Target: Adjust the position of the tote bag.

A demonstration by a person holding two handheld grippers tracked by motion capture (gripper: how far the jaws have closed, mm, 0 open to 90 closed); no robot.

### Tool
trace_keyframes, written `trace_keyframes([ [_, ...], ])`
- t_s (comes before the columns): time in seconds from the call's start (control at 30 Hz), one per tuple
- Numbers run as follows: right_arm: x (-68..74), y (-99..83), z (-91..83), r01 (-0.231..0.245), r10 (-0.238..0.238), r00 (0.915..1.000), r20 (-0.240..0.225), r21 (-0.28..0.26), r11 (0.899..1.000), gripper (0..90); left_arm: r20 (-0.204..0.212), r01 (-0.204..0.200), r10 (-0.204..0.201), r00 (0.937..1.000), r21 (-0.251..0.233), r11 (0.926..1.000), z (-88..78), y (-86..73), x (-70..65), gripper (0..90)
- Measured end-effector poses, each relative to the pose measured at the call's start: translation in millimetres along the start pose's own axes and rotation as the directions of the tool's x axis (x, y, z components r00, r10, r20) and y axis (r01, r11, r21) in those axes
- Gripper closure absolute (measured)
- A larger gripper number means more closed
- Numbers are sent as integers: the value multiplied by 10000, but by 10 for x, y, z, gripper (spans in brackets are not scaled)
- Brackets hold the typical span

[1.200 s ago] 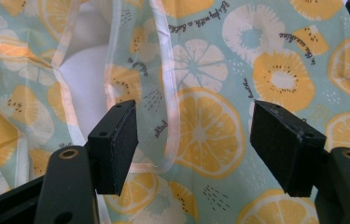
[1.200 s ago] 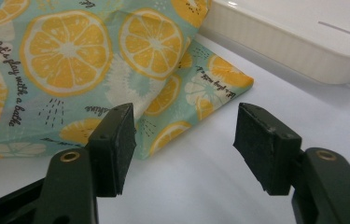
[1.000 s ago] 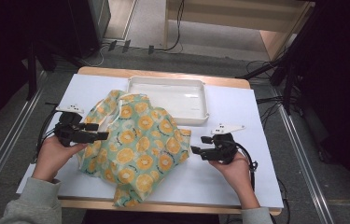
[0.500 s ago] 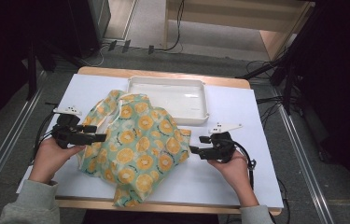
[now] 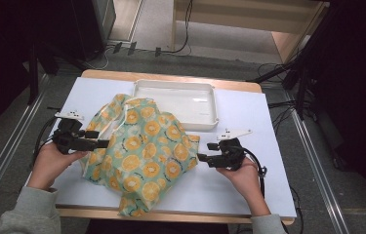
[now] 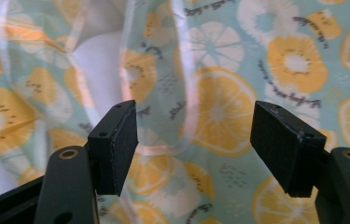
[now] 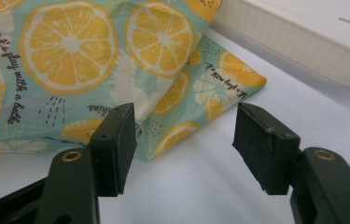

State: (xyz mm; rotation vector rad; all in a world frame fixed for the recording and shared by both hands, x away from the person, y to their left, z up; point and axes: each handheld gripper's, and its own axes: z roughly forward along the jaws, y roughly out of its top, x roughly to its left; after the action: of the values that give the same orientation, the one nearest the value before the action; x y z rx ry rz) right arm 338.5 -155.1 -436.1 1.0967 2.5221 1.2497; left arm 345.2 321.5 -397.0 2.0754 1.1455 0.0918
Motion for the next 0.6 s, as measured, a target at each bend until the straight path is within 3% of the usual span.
trace_keyframes([
  [0.1,5,0,5,15,-15,10000,1,25,10000,400,-226,85,-84,9997,43,10000,-12,21,105,320],
  [0.33,8,-2,24,55,-54,10000,-47,87,9999,399,-318,262,-262,9991,-20,9997,-2,132,325,322],
  [0.43,8,-1,21,32,-32,10000,-67,54,10000,400,-295,278,-277,9992,18,9996,4,151,356,320],
  [0.6,5,0,15,19,-18,10000,-58,53,10000,399,-613,293,-286,9977,96,9995,32,178,428,309],
])
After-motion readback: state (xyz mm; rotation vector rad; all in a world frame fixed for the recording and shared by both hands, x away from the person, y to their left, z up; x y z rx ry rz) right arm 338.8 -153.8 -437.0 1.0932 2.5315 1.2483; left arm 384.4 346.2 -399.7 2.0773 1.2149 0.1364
